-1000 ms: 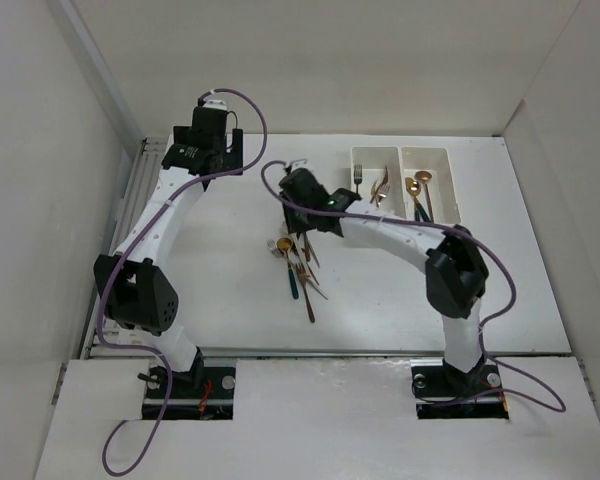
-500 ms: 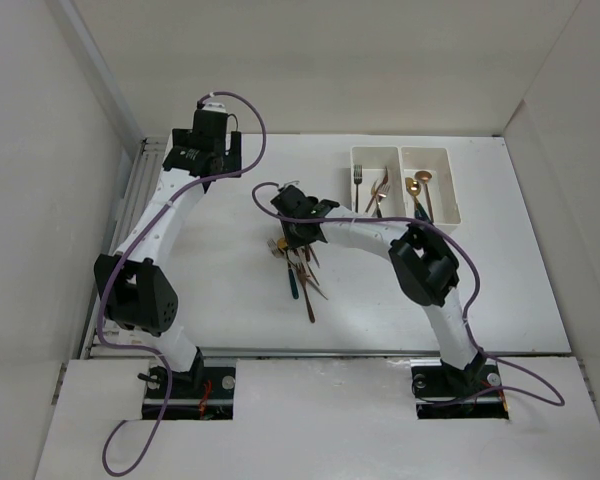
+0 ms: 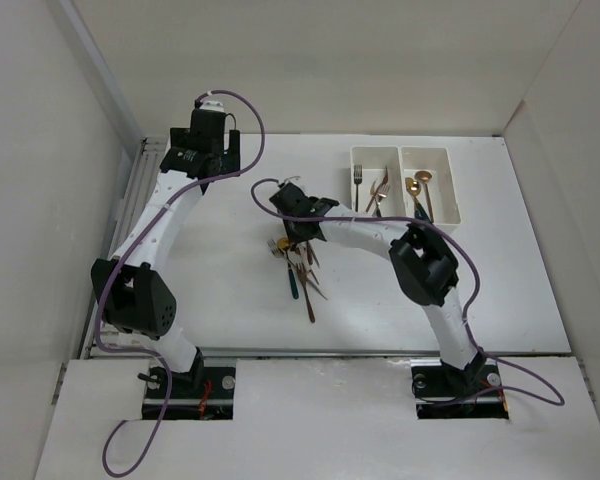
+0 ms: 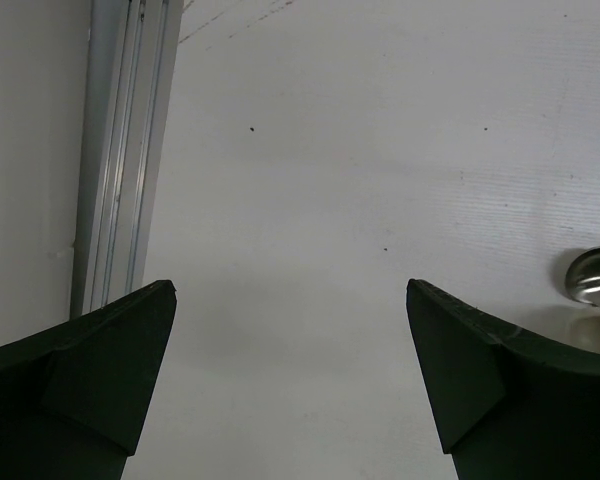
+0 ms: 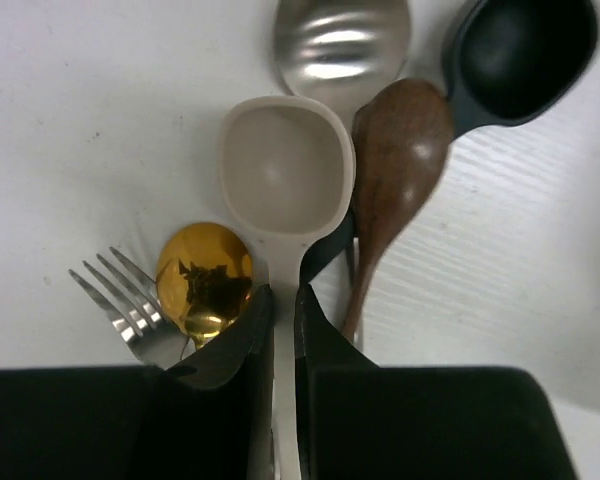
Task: Sort the eating utensils into containers
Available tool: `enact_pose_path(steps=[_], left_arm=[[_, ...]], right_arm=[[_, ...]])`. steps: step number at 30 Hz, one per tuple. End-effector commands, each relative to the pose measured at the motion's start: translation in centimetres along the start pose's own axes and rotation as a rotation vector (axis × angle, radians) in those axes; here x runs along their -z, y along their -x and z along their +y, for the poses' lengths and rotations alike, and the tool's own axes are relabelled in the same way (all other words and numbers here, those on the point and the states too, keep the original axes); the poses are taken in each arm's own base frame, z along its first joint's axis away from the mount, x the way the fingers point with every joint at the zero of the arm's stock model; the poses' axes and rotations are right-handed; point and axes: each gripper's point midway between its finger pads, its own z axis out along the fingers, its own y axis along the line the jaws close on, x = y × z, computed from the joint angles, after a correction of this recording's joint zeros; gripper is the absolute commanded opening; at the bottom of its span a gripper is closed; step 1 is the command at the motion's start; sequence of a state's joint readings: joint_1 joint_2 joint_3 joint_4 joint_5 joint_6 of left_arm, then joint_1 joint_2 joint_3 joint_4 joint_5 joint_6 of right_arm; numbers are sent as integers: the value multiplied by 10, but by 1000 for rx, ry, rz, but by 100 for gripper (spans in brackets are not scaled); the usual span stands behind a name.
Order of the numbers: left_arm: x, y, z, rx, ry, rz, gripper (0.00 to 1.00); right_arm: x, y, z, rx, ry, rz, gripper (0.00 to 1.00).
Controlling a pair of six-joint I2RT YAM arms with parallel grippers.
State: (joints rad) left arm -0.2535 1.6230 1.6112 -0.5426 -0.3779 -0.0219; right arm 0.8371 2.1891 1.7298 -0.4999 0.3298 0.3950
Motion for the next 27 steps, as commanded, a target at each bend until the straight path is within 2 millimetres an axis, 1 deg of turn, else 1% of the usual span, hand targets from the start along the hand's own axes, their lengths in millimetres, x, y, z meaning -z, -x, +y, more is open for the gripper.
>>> enact_pose_path(steps=[1, 2, 3, 4, 5, 6, 7, 8, 9, 12, 13, 14, 15, 16, 17, 19, 20, 21, 22, 23, 24, 25, 26, 27], left_arm=[[16, 14, 8, 17, 9, -58, 100], [16, 14, 8, 17, 9, -58, 100], [16, 14, 8, 17, 9, -58, 100], [16, 14, 6, 17, -1, -57, 100], [16, 14, 6, 17, -2, -57, 100], [16, 14, 5, 16, -11, -56, 100], [16, 14, 5, 7, -10, -56, 100], [16, 14, 5, 7, -10, -56, 100], [16, 14, 5, 7, -10, -56, 100], [16, 14, 5, 7, -10, -56, 100], [16, 14, 5, 7, -10, -56, 100], [16, 14, 5, 7, -10, -56, 100], [16, 14, 4, 7, -20, -56, 100], [15, 14, 7, 12, -12, -54, 100], [15, 14, 7, 12, -12, -54, 100], [15, 13, 6, 12, -23, -53, 100], [15, 13, 5, 12, -23, -53, 100], [15, 13, 5, 12, -23, -53, 100], [15, 13, 5, 12, -23, -53, 100], [15, 13, 5, 12, -23, -53, 100], [13, 10, 4, 8, -31, -44, 100], [13, 10, 4, 8, -31, -44, 100], [13, 10, 4, -1, -31, -44, 100], [13, 10, 4, -1, -31, -44, 100]], right_arm=[[83, 98, -9, -73, 24, -261, 0], [92, 110, -24, -91, 15, -293, 0], [104, 126, -30, -104, 23, -341, 0], [123, 137, -44, -104, 10, -380, 0], [131, 145, -57, -113, -10, -402, 0], [133, 151, -84, -134, -56, -413, 0], [147, 159, -103, -137, -91, -442, 0], [149, 161, -123, -146, -134, -448, 0], [146, 158, -165, -174, -234, -440, 0], [148, 153, -234, -192, -366, -415, 0], [146, 147, -272, -226, -430, -394, 0], [143, 138, -291, -232, -465, -363, 0], [142, 132, -308, -242, -493, -349, 0], [135, 118, -337, -271, -541, -309, 0], [128, 114, -347, -284, -557, -302, 0], [117, 108, -361, -302, -561, -288, 0], [111, 99, -370, -311, -576, -268, 0], [102, 93, -379, -317, -603, -251, 7], [97, 90, -379, -314, -604, -237, 15], [94, 85, -387, -321, -627, -224, 27], [93, 82, -389, -319, -642, -209, 44], [90, 82, -389, -327, -641, -203, 55], [87, 84, -387, -326, -629, -204, 64], [91, 89, -387, -318, -620, -207, 68]])
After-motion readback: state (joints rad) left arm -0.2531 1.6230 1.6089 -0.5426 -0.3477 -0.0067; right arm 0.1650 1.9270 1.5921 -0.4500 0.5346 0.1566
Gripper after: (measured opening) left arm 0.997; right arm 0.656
